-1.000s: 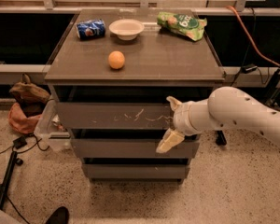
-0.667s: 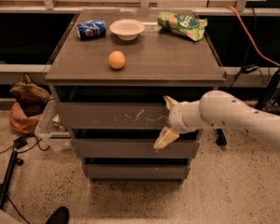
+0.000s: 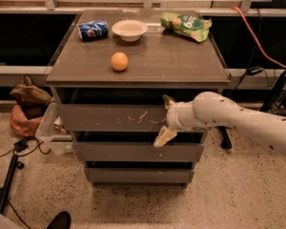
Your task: Open top drawer
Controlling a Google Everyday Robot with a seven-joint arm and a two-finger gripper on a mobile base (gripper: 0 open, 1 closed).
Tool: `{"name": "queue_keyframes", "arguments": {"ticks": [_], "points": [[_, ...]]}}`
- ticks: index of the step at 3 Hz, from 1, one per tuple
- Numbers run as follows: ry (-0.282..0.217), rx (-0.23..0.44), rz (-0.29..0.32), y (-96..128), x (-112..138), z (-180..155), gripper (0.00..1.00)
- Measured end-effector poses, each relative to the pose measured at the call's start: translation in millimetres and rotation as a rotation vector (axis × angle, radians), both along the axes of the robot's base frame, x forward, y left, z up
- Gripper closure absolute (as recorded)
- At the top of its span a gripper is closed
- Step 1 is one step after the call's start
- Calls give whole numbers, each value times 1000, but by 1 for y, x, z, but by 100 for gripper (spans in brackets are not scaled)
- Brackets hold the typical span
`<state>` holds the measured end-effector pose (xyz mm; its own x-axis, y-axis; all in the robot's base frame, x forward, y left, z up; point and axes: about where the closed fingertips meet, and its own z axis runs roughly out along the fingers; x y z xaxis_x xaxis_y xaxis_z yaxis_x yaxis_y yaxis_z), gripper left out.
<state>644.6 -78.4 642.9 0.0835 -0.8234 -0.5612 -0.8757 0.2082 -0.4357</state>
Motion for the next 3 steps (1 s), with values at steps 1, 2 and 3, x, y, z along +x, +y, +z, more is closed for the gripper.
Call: {"name": "queue_keyframes", "arguments": {"ticks": [1,2,3], "points": [[33,-12,23,4,-2,-2,0],[33,-12,23,4,-3,-1,0],[116,-34,43,4,-22,0,0]]}}
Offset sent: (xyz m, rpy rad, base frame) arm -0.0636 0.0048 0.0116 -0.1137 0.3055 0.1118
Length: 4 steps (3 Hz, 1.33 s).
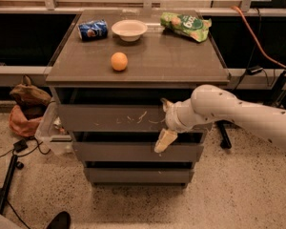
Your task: Open top drawer
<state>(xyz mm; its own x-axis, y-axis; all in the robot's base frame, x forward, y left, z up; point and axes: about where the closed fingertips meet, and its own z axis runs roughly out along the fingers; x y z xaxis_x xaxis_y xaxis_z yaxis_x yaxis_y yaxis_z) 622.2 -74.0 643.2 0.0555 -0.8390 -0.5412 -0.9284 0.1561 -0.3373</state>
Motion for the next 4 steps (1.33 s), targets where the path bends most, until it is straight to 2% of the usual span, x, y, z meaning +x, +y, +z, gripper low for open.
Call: {"name": "queue_keyframes", "arguments": {"ticks": [1,2,3,4], "points": [[145,13,44,6,-36,13,0],[179,21,58,8,-45,14,0],[179,21,58,8,-45,14,0],[208,45,87,19,-44,10,0]]}}
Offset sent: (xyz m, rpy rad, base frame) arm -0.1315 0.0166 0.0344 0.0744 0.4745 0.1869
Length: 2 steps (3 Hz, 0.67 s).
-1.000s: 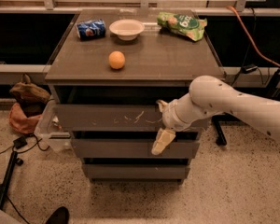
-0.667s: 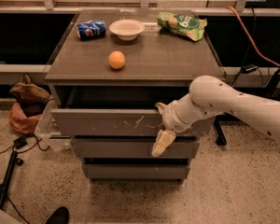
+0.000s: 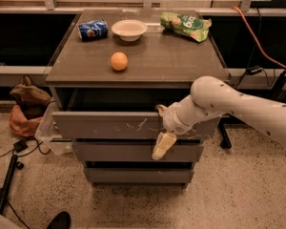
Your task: Open top drawer
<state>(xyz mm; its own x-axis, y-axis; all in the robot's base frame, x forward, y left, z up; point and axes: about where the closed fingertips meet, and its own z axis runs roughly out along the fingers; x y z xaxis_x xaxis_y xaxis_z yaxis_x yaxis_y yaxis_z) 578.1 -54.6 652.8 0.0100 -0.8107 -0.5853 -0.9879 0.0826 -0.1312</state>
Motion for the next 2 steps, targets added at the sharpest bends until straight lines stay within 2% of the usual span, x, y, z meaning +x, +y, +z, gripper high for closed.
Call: {"name": "queue_keyframes", "arguments": {"ticks": [2], "points": [[89,25,33,10,-28,2,0]]}}
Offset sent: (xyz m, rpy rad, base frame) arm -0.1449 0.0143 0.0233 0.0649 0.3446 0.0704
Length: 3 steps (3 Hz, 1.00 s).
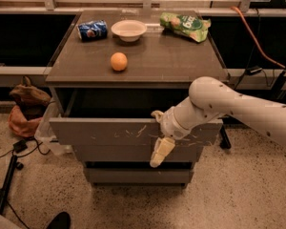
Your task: Open top drawer
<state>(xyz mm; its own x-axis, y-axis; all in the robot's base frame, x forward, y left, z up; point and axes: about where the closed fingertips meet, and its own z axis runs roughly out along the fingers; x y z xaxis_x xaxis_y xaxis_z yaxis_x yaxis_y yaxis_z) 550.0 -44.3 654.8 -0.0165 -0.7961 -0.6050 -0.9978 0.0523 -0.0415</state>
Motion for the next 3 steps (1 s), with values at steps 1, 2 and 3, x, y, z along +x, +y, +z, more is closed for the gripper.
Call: {"name": "queue_keyframes", "arguments": {"ticks": [1,2,3], "points": [[43,14,-7,1,-20,11,0],[97,28,-4,0,-51,21,0],[97,28,-3,0,-51,21,0]]}}
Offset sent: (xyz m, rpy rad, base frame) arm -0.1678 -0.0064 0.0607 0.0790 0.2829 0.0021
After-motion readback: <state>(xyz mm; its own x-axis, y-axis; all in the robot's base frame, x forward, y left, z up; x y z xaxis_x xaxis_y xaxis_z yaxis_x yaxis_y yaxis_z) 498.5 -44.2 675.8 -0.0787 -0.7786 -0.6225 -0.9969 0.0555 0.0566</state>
